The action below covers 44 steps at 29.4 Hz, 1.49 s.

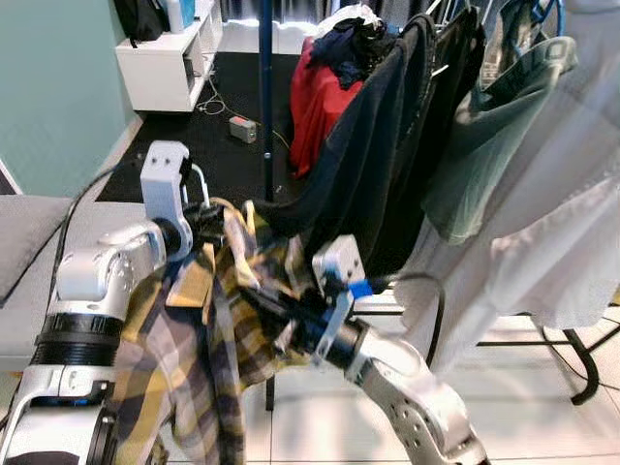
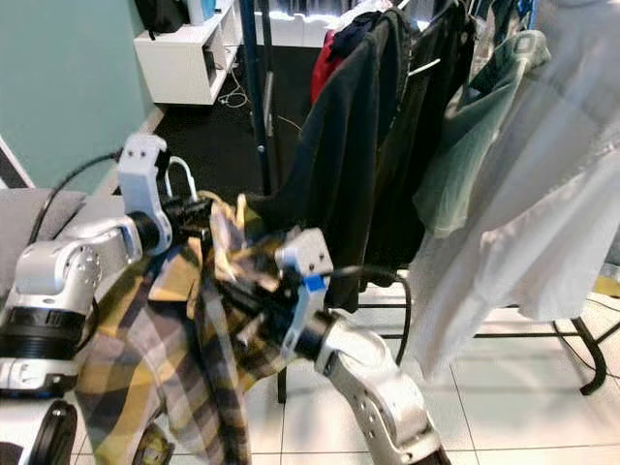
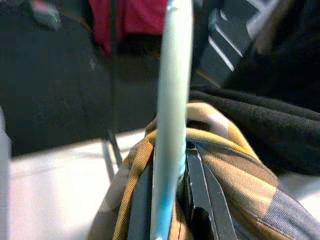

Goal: Hang hanger

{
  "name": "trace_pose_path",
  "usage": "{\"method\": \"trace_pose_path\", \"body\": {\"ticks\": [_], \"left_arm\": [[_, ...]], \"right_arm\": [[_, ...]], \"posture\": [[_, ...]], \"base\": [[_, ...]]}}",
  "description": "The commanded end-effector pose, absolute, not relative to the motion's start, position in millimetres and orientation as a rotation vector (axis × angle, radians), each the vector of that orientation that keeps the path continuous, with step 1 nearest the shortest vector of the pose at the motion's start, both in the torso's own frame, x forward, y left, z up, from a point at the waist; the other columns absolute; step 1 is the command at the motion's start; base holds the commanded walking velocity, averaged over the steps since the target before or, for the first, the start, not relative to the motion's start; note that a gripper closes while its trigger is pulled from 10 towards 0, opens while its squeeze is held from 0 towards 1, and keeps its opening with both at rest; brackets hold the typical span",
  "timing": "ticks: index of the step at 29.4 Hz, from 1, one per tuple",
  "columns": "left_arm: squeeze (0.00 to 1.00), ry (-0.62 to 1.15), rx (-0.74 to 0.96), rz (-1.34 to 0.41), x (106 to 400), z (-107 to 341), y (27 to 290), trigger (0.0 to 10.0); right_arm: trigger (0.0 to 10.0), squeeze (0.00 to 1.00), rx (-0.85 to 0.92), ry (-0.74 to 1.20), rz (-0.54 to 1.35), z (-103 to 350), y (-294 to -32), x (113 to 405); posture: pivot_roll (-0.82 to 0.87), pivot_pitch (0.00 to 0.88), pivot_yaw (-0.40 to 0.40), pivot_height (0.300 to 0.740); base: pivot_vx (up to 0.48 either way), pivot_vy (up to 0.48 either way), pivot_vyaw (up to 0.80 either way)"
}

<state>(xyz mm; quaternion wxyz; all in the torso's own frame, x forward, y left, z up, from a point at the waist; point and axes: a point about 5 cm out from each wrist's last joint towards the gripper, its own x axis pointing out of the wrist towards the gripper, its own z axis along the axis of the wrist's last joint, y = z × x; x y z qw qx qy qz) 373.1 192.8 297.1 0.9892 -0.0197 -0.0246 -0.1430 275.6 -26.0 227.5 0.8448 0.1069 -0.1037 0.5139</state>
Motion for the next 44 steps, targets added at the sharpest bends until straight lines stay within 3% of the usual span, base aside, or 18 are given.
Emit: {"method": "trace_pose_path", "body": {"ticks": [1, 5, 6, 7, 13, 14, 16, 17, 20, 21, 22, 23, 27, 29, 34, 35, 37, 44], "left_arm": [[0.00, -0.158, -0.017, -0.091, 371.1, 317.6, 219.9, 10.0], [0.00, -0.174, -0.022, -0.060, 373.4, 317.2, 216.3, 10.0], [0.00, -0.194, -0.041, -0.049, 374.7, 319.8, 214.0, 10.0], [0.00, -0.222, -0.069, -0.035, 375.9, 323.6, 212.5, 10.0], [0.00, -0.273, -0.117, -0.017, 376.7, 333.7, 213.1, 10.0], [0.00, -0.291, -0.136, -0.024, 375.5, 339.4, 215.4, 10.0], [0.00, -0.291, -0.136, -0.024, 375.5, 339.4, 215.4, 10.0], [0.00, -0.318, -0.156, -0.030, 373.6, 347.3, 218.9, 10.0], [0.00, -0.384, -0.187, -0.021, 368.9, 364.4, 228.4, 10.0], [0.00, -0.417, -0.196, -0.012, 366.5, 372.0, 233.2, 10.0], [0.00, -0.417, -0.196, -0.012, 366.5, 372.0, 233.2, 10.0], [0.00, -0.449, -0.201, -0.009, 363.9, 378.8, 237.4, 10.0], [0.00, -0.468, -0.203, -0.009, 362.3, 382.8, 239.8, 10.0], [0.00, -0.486, -0.190, -0.029, 359.1, 387.8, 242.1, 10.0], [0.00, -0.491, -0.191, -0.053, 358.1, 388.5, 240.2, 10.0], [0.00, -0.504, -0.193, -0.173, 354.8, 386.7, 230.4, 10.0], [0.00, -0.504, -0.193, -0.173, 354.8, 386.7, 230.4, 10.0], [0.00, -0.353, 0.050, -0.630, 332.7, 338.8, 211.0, 10.0]], "right_arm": [[0.0, 0.00, 0.281, -0.325, 1.250, 249.3, -9.9, 251.5], [0.1, 0.00, 0.333, -0.359, 1.251, 260.6, -4.4, 249.4], [1.7, 0.00, 0.364, -0.362, 1.248, 263.3, -2.0, 248.6], [2.0, 0.00, 0.385, -0.356, 1.246, 264.8, 1.2, 247.6], [2.4, 0.00, 0.296, -0.316, 1.247, 253.6, 7.0, 246.8], [6.1, 0.00, 0.160, -0.292, 1.246, 238.5, 6.9, 248.8], [6.1, 0.00, 0.160, -0.292, 1.246, 238.5, 6.9, 248.8], [10.0, 0.00, 0.082, -0.259, 1.240, 223.7, 4.6, 251.5], [10.0, 0.03, 0.018, -0.193, 1.229, 201.3, -1.3, 256.0], [10.0, 0.31, 0.023, -0.172, 1.225, 195.7, -3.1, 257.1], [10.0, 0.31, 0.023, -0.172, 1.225, 195.7, -3.1, 257.1], [10.0, 0.50, 0.023, -0.153, 1.223, 191.2, -4.0, 257.6], [10.0, 0.50, 0.024, -0.144, 1.223, 188.8, -4.4, 257.8], [10.0, 1.00, 0.007, -0.119, 1.225, 182.1, -6.1, 257.8], [10.0, 1.00, -0.004, -0.109, 1.229, 179.4, -6.8, 257.4], [10.0, 0.00, -0.038, -0.121, 1.243, 176.2, -9.4, 255.6], [10.0, 0.00, -0.038, -0.121, 1.243, 176.2, -9.4, 255.6], [10.0, 0.00, -0.142, -0.056, 1.164, 148.8, -40.2, 258.1]], "posture": [[0.03, 0.174, -0.025, 0.740], [0.03, 0.174, -0.025, 0.740], [0.02, 0.178, -0.029, 0.740], [0.02, 0.178, -0.027, 0.740], [0.02, 0.182, -0.027, 0.740], [0.02, 0.183, -0.028, 0.740], [0.02, 0.183, -0.028, 0.740], [0.02, 0.185, -0.029, 0.740], [0.03, 0.186, -0.031, 0.740], [0.03, 0.186, -0.031, 0.740], [0.03, 0.186, -0.031, 0.740], [0.03, 0.186, -0.032, 0.740], [0.03, 0.186, -0.032, 0.740], [0.03, 0.189, -0.035, 0.740], [0.03, 0.191, -0.035, 0.740], [0.03, 0.190, -0.036, 0.740], [0.03, 0.190, -0.036, 0.740], [0.03, 0.193, -0.040, 0.740]], "base": [[0.000, 0.000, 0.00], [0.000, 0.000, 0.00], [0.000, 0.000, 0.00], [0.000, 0.000, 0.00], [0.000, 0.000, 0.00], [0.000, 0.000, 0.00], [0.000, 0.000, 0.00], [0.000, 0.000, 0.00], [0.000, 0.000, 0.00], [0.000, 0.000, 0.00], [0.000, 0.000, 0.00], [0.000, 0.000, 0.00], [0.000, 0.000, 0.00], [0.000, 0.000, 0.00], [0.000, 0.000, 0.00], [0.000, 0.000, 0.00], [0.000, 0.000, 0.00], [0.000, 0.000, 0.00]]}}
